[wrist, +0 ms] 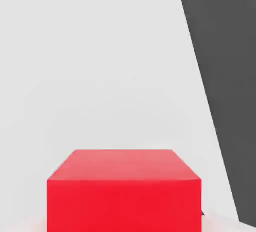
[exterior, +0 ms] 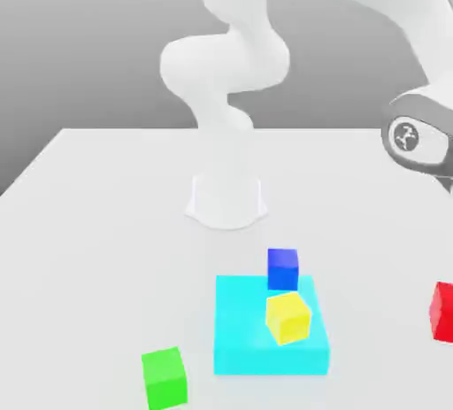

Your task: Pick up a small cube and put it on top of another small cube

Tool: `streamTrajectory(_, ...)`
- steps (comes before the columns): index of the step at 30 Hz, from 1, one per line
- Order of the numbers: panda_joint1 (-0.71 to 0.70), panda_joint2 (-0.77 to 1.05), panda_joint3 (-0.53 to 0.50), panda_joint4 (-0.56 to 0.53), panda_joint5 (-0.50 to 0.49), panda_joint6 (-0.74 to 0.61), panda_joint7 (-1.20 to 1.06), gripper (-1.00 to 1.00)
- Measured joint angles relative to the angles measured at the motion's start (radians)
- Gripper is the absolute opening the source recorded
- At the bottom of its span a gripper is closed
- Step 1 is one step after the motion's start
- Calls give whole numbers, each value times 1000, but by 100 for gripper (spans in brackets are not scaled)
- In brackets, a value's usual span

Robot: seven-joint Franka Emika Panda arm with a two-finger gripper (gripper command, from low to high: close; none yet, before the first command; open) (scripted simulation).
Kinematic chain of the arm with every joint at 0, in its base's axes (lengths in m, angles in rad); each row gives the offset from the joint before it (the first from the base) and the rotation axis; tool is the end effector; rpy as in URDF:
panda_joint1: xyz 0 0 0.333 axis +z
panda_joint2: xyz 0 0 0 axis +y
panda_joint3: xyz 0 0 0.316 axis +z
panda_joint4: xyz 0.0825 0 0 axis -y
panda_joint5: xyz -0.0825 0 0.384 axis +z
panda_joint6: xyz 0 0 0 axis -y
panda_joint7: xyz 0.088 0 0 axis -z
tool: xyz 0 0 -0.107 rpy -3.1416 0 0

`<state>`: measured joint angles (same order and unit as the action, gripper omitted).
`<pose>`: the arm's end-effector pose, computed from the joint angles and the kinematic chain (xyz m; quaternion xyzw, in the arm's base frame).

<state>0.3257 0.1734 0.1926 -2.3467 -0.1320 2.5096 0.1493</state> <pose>0.4451 0.2561 0.2596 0.9719 0.2343 0.0046 0.0220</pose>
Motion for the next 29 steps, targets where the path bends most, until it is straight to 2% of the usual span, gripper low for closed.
streamTrajectory(18,-82,-655,-124,-581,172,-65,-68,-100)
streamTrajectory(20,-84,-643,-128,-614,181,-20,-71,-100)
streamTrajectory(25,-89,-481,-124,-646,181,173,-69,-100)
streamTrajectory(26,-90,-455,-124,-649,180,203,-68,100)
streamTrajectory(29,-90,-455,-124,-649,180,203,-68,100)
